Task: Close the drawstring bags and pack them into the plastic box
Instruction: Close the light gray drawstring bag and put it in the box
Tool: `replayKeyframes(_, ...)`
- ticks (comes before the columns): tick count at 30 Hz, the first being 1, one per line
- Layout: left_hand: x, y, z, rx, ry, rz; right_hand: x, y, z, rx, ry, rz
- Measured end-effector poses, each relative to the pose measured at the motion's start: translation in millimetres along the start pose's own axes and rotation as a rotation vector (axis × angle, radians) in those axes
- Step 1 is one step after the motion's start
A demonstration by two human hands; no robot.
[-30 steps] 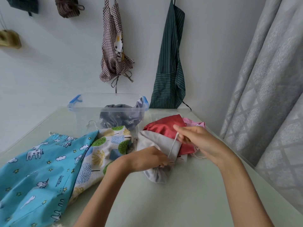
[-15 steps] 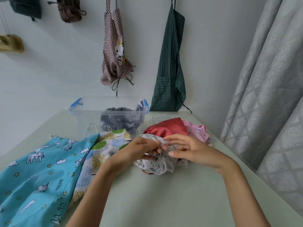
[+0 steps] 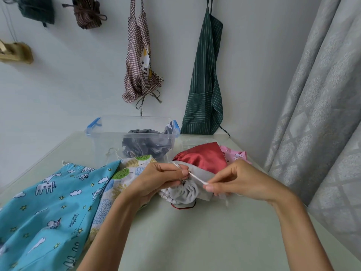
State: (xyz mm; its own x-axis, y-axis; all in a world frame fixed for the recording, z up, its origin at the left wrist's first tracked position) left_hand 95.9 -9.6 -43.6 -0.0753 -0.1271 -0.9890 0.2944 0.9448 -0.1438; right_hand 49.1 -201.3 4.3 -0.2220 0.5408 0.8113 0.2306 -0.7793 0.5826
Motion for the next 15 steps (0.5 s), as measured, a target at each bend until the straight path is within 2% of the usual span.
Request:
replayKeyframes(3, -1.1, 1.4, 0.1, -0.04, -0.027, 0.008, 5.2, -5.9, -1.8, 0.073, 0.006, -0.115)
replayKeyframes(4, -2.2, 2.0, -0.3, -0.048, -0.038, 0.011, 4.3, -6.3, 0.2, 0.053, 0.012, -0.161)
replayKeyframes(6, -4.0, 2.7, -1.2, -0.047, -0.063, 0.02, 2.2, -5.3, 7.1, -0.112, 0.046, -0.203)
replayKeyframes(8, -5.1, 1.0, -1.5, -0.03, -0.078, 0.009, 0.3, -8.6, 16.0, -0.272, 0.103, -0.153)
replayKeyframes(12, -6.3, -1.2, -2.5, -0.026, -0.148, 0.029, 0.7, -33.1, 26.2, -0.157, 0.151, -0.057)
replayKeyframes(15, -9.1, -1.9, -3.1, -0.034, -0.232, 0.07, -4.5, -33.7, 31.0, -0.286, 0.193, -0.025)
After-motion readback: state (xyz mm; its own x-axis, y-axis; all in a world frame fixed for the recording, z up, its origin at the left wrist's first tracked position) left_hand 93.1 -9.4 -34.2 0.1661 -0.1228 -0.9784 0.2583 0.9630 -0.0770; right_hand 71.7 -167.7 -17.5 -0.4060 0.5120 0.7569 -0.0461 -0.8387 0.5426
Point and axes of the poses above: each hand's wrist, its own z-axis towards the middle knuckle, its own y-axis out of the back of the hand, x = y × z, the point moved 3 cm from there along z, towards the middle knuckle, and after that the axes turned 3 degrees about -x, right-handed, at the moved point
